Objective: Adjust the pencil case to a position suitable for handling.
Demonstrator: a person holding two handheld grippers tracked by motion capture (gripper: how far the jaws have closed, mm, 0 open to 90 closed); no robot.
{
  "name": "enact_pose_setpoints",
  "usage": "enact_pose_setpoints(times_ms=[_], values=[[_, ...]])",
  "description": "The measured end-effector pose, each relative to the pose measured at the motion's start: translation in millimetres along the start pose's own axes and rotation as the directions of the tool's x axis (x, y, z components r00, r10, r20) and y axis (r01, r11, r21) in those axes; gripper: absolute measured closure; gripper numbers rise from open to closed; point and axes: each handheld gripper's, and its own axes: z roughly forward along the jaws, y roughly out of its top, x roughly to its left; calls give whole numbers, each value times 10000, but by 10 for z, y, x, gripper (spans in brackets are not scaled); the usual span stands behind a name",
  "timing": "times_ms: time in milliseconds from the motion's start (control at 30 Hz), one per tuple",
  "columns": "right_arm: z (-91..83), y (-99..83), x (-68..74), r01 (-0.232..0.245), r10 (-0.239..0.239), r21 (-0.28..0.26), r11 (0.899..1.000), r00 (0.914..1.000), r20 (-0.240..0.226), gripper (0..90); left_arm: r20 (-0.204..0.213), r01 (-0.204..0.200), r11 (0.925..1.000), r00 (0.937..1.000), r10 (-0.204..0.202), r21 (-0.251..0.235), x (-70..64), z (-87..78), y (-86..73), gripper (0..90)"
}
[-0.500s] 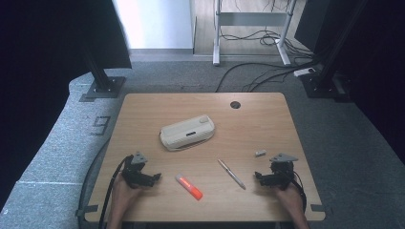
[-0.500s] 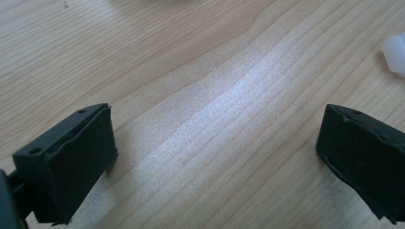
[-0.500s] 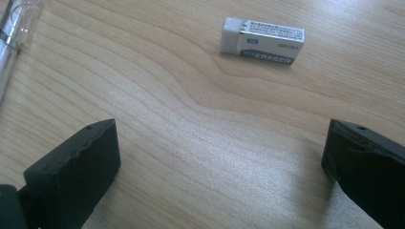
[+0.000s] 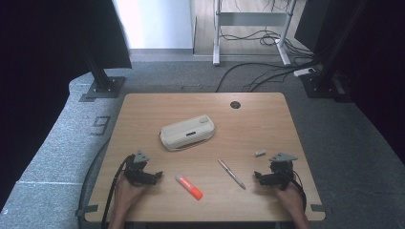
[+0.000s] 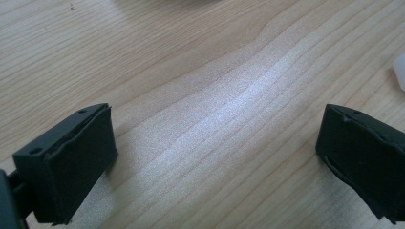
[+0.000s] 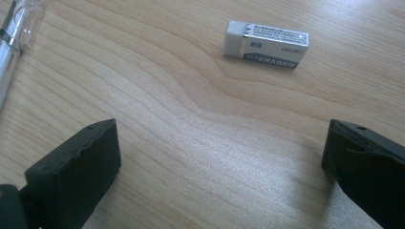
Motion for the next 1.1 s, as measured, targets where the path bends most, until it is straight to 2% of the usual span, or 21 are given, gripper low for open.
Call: enact_pose_setpoints(times_ms=[133,267,300,400,533,867,1000,1100], values=[[1,2,0,55,-55,2,10000,10000,-40,0,-50,74,10000,10000,-73,65,-10,2,15,0],[1,2,2,61,-61,1,10000,10000,-57,0,-54,-32,9999,10000,33,128,-20,-5,32,15],[1,2,2,65,-65,2,10000,10000,-59,0,-205,-239,9996,9995,242,170,-42,-12,49,16],[2,2,2,64,-64,0,10000,10000,-59,0,-290,-389,9991,9988,395,183,-62,-22,75,26],[1,2,2,65,-65,0,10000,10000,-60,0,96,-405,9992,9991,404,43,-85,-47,140,32],[2,2,1,67,-67,-3,10000,10000,-59,0,560,-603,9980,9966,612,-180,-118,-65,342,46],[2,2,2,65,-65,-1,10000,10000,-58,0,1014,-621,9974,9927,656,-372,-109,-41,468,52],[2,2,1,67,-67,-3,10000,10000,-60,0,1016,-678,9970,9923,713,-367,-110,-29,523,53]])
